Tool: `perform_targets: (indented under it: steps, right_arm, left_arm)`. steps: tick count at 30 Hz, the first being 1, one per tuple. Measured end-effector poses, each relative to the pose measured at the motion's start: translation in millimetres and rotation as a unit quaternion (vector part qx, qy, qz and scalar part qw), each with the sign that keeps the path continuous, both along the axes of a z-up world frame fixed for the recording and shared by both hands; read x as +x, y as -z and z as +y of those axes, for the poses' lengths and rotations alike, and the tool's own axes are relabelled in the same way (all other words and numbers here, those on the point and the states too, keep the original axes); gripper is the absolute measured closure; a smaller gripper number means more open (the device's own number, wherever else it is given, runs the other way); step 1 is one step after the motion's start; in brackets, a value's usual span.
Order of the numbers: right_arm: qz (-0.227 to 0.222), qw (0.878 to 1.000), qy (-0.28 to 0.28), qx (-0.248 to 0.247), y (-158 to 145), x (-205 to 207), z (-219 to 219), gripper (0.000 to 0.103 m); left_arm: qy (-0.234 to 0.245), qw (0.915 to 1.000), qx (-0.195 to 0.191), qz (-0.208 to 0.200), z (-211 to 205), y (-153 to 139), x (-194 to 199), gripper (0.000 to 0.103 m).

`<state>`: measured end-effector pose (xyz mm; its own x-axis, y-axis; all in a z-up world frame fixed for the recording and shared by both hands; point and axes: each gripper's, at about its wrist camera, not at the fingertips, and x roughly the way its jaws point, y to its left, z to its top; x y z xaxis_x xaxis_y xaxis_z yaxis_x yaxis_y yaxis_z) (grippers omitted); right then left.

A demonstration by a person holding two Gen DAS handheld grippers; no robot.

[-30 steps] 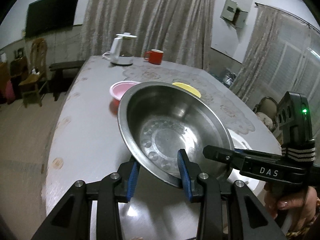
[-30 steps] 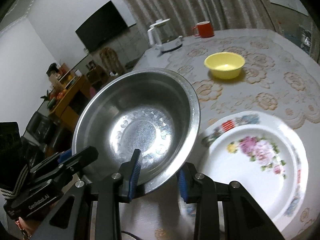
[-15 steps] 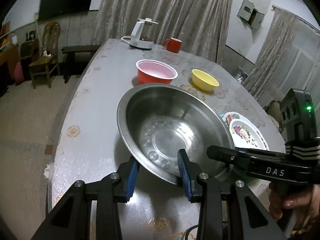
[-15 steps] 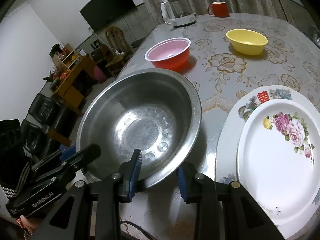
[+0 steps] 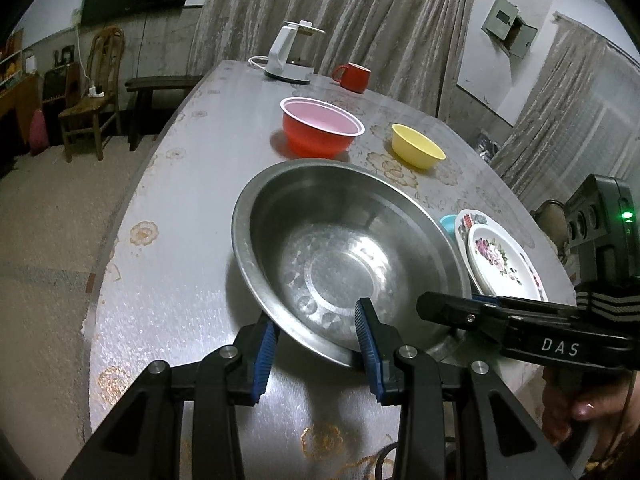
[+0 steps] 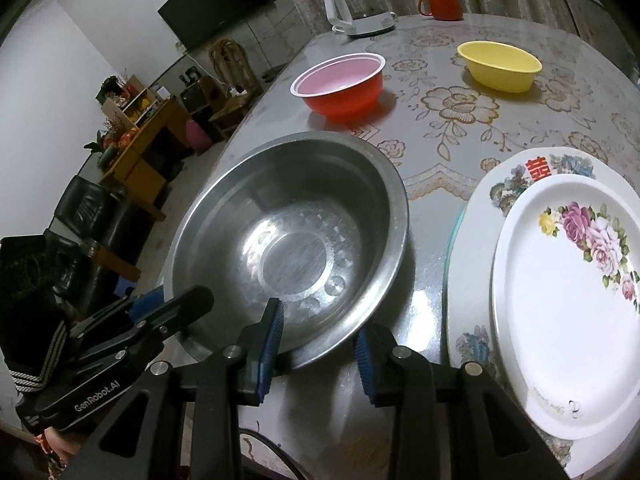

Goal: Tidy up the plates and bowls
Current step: 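Lower the steel bowl beside the plate stack and open both grippers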

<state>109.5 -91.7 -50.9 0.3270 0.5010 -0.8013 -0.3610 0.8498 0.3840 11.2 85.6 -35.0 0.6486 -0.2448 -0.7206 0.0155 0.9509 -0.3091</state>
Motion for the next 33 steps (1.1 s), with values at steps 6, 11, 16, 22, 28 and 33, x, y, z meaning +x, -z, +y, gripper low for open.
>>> perform_targets:
  steps: [6,11,16,22,28,33]
  right_arm:
    - [-0.002,1.000,-0.006,-0.003,-1,-2,1,0.068]
    - [0.001,1.000,-0.008,0.001,-2,-4,2,0.068]
    - [0.003,1.000,-0.008,0.005,-2,-4,2,0.068]
    - [0.008,1.000,-0.007,0.009,-2,-5,2,0.068]
    - [0.005,1.000,-0.009,0.009,-4,-7,1,0.068]
    - [0.003,1.000,-0.007,0.011,-7,-9,-3,0.068]
  left_arm:
    - [-0.005,0.9999,-0.008,0.004,2,2,-1,0.065]
    - [-0.007,0.9999,-0.008,0.005,1,2,-4,0.063]
    - [-0.008,0.9999,-0.003,0.006,0,1,-7,0.061]
    - [-0.009,0.9999,0.006,0.007,-2,-2,-9,0.057]
    - [-0.014,0.9999,0.006,0.007,-1,-5,-12,0.052]
    - [-0.018,0.9998,0.010,-0.002,1,-12,-18,0.047]
